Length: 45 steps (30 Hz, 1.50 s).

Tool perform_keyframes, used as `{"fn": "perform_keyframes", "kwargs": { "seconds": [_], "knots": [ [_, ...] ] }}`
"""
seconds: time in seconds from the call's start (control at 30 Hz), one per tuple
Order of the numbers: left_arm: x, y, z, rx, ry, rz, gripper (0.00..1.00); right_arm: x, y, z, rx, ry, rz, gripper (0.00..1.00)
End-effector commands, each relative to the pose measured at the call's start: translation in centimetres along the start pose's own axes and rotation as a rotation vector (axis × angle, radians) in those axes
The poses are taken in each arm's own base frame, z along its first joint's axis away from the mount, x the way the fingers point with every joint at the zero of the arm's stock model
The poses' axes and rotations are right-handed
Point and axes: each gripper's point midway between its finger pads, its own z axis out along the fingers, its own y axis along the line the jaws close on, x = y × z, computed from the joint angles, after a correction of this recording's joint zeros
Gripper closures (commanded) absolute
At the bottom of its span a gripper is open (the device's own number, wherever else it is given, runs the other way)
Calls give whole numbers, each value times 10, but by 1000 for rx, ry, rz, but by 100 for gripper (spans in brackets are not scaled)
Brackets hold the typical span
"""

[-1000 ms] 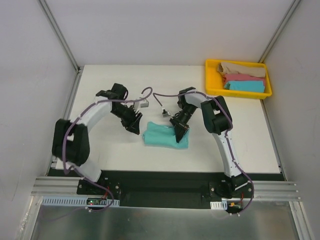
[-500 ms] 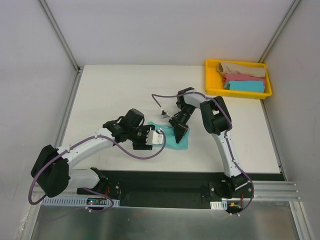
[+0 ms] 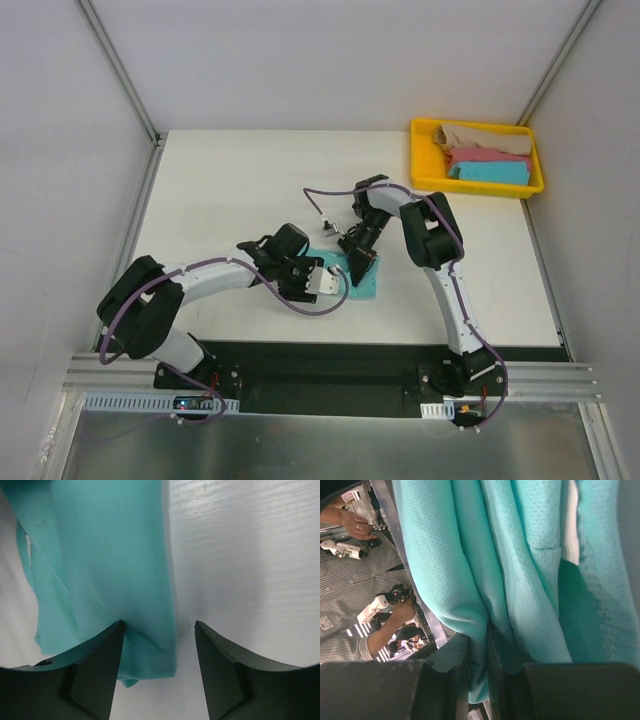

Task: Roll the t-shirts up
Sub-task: Roll the T-shirt to the center of the board.

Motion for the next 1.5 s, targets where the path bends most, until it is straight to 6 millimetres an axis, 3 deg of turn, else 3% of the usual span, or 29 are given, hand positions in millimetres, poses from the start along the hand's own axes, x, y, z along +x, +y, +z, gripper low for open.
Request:
{"fn": "perform_keyframes", "kwargs": {
  "seconds": [0.0,0.07,0.13,0.2,0.27,0.33,0.43,0.5,0.53,0.57,0.6,0.63,0.67,0.7,0.73,0.77,0.83,0.87,0.93,0.97,1.0,1.13,1.23,1.47],
  "knots": [
    [8,10,10,-4,59,57,43,41,1,0,-24,209,101,92],
    [16,7,16,14,85,57,50,41,1,0,-24,207,100,89],
    [21,0,19,58,98,72,67,40,2,-2,-24,199,106,79],
    [27,-7,21,121,137,39,75,40,7,-10,-16,168,81,62],
    [25,-10,21,160,133,17,85,38,11,-26,-1,108,70,22],
    [20,-13,19,187,118,-4,90,29,28,-51,49,16,-11,2],
    [12,-20,14,249,93,-40,97,23,52,-101,180,-147,-131,4],
    [3,-19,11,284,48,-84,99,19,51,-136,285,-276,-185,4],
    [4,-26,9,326,48,-122,99,23,72,-155,370,-367,-175,4],
    [-2,-22,6,338,34,-149,99,7,53,-196,549,-525,-243,4],
    [-6,-22,3,368,-5,-187,99,13,49,-222,714,-607,-222,4],
    [-5,-23,5,398,-8,-224,99,30,65,-229,840,-709,-241,4],
    [-10,-19,-1,415,-11,-261,100,14,71,-275,1038,-885,-394,4],
    [-13,-16,-4,433,-42,-300,100,13,79,-285,1116,-970,-453,4],
    [-14,-16,-4,458,-53,-336,100,21,80,-275,1150,-1052,-452,4],
    [-21,-12,-10,479,-70,-358,100,12,93,-284,1106,-1176,-412,4],
    [-23,-8,-11,522,-97,-420,100,6,106,-260,945,-1083,-471,4],
    [-28,-5,-16,537,-101,-427,100,8,122,-219,678,-957,-457,3],
    [-30,-2,-14,553,-115,-451,100,12,115,-189,640,-799,-486,0],
    [-32,1,-15,553,-120,-446,100,24,108,-152,652,-685,-512,0],
    [-33,1,-15,559,-121,-452,100,29,101,-139,718,-595,-675,0],
    [-32,0,-13,585,-104,-477,100,41,79,-86,895,-425,-1004,4],
    [-31,-1,-13,598,-100,-494,100,37,77,-65,913,-386,-1136,4],
    [-30,-5,-12,617,-99,-536,100,11,76,-50,933,-364,-1209,4]
  ]
}}
